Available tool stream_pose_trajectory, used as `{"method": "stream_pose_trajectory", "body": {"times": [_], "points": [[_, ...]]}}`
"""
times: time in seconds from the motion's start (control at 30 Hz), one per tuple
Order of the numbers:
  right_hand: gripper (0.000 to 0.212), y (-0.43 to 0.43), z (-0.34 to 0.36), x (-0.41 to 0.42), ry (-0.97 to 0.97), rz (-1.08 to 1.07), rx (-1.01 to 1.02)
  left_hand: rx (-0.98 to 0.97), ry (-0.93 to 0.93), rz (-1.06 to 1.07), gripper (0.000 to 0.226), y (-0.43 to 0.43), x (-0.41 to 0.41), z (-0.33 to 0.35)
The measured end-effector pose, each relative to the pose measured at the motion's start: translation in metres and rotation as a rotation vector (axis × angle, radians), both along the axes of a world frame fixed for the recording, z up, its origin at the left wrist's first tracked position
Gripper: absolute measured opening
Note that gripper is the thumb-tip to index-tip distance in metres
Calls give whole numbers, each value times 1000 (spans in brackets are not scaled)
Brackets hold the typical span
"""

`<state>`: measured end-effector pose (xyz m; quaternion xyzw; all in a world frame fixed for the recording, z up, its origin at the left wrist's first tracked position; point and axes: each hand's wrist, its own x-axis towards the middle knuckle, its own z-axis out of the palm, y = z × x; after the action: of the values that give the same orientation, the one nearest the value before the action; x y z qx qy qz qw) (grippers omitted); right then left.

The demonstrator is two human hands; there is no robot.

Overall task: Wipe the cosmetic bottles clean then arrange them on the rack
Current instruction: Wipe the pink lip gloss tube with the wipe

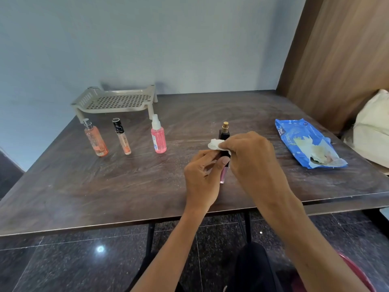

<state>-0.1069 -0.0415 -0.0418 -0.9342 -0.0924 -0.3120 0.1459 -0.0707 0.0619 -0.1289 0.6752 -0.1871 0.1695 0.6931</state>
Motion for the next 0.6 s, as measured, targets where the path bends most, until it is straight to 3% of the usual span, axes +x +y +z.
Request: {"method": "stream_pose_trajectory", "body": {"times": [0.1, 0.2, 0.33, 0.5, 0.6], "points": [[26, 2, -8, -14, -134, -11, 19, 12, -27, -6, 34, -1, -1, 2], [20, 4, -10, -19, -210, 25, 44, 25, -23, 11, 23, -2, 1, 0], [21, 6, -8, -13, -180, 2, 66, 14, -33, 14, 22, -1, 1, 2], [23, 7, -7, -4, -169, 1, 47, -7, -1, 31, 36, 0, -2, 5], [30, 10, -15, -17, -188, 15, 33, 9, 10, 53, 21, -1, 1, 0]]}}
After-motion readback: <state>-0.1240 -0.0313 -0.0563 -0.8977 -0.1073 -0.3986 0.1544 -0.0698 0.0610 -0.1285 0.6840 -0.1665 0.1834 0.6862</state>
